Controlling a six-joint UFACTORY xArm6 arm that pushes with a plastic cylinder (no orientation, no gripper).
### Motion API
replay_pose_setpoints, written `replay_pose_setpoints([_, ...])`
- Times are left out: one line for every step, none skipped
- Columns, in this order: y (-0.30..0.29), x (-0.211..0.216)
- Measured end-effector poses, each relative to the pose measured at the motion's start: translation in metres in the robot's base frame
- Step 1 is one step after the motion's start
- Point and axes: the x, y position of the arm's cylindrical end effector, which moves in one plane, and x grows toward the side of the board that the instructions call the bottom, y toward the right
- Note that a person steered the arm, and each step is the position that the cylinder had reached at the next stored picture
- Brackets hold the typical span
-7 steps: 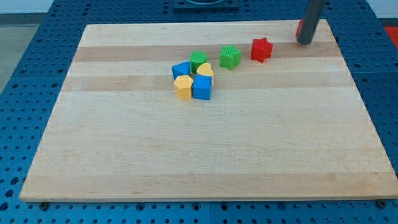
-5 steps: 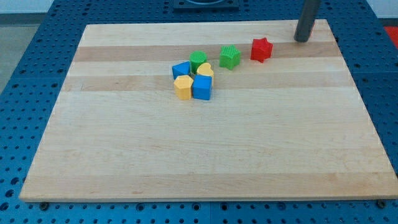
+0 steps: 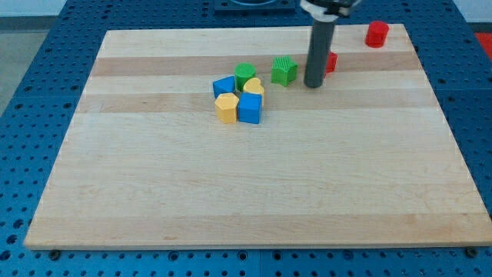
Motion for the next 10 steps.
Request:
replay_pose_setpoints([0.000, -0.016])
replay_pose_setpoints([0.000, -0.041])
replay_pose_setpoints([0.008, -0.046])
replay_pose_setpoints([0.029, -0.046])
replay_pose_setpoints([0.047, -0.049])
replay_pose_setpoints([0.058, -0.061])
replay_pose_setpoints([0.068, -0.070])
replay_pose_setpoints([0.074, -0.073])
replay_pose_setpoints([0.080, -0.074])
replay_pose_setpoints([0.085, -0.077])
